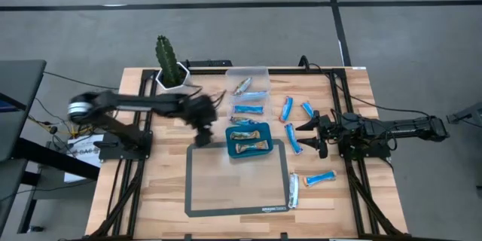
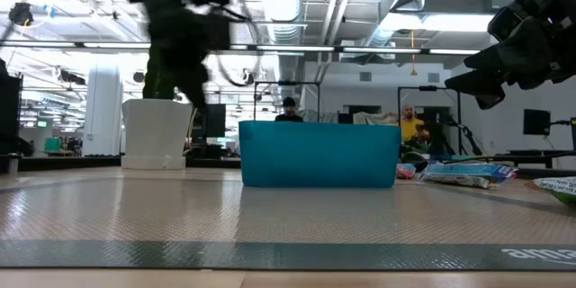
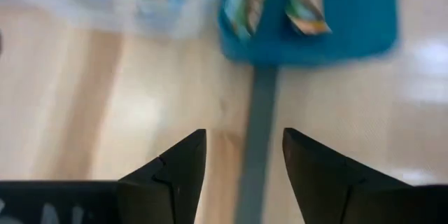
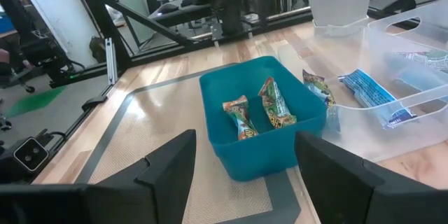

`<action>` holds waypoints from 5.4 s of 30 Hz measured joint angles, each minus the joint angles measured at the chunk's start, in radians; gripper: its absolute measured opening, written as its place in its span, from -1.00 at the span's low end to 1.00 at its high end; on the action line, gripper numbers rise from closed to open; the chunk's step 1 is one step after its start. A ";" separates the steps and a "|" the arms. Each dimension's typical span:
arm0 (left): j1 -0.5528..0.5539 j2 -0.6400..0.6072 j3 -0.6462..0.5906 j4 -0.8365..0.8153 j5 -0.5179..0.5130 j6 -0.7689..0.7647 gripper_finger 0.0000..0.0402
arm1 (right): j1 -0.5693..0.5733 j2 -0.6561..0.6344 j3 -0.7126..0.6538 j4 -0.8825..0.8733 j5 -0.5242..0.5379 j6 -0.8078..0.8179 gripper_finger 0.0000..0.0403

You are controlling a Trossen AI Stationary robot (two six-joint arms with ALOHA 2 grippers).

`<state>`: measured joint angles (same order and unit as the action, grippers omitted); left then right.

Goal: Pick and place Granola Bars by type
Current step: Put the red granola bar into the top transparent bin

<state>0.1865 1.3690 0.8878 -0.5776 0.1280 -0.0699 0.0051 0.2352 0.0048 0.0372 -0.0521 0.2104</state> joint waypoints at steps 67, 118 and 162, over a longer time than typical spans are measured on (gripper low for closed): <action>-0.207 -1.362 -0.878 0.612 -0.139 0.058 -0.09 | 0.000 0.000 0.000 0.000 0.000 0.000 0.17; -0.207 -1.363 -0.881 0.610 -0.142 0.059 -0.09 | -0.190 0.248 0.467 -0.529 0.239 0.406 0.17; -0.207 -1.362 -0.881 0.610 -0.142 0.060 -0.09 | -0.443 1.239 0.699 -0.860 0.391 0.340 0.17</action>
<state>-0.0200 0.0067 0.0067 0.0326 -0.0139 -0.0101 -0.4382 1.4743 0.7038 -0.8232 0.3385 0.5502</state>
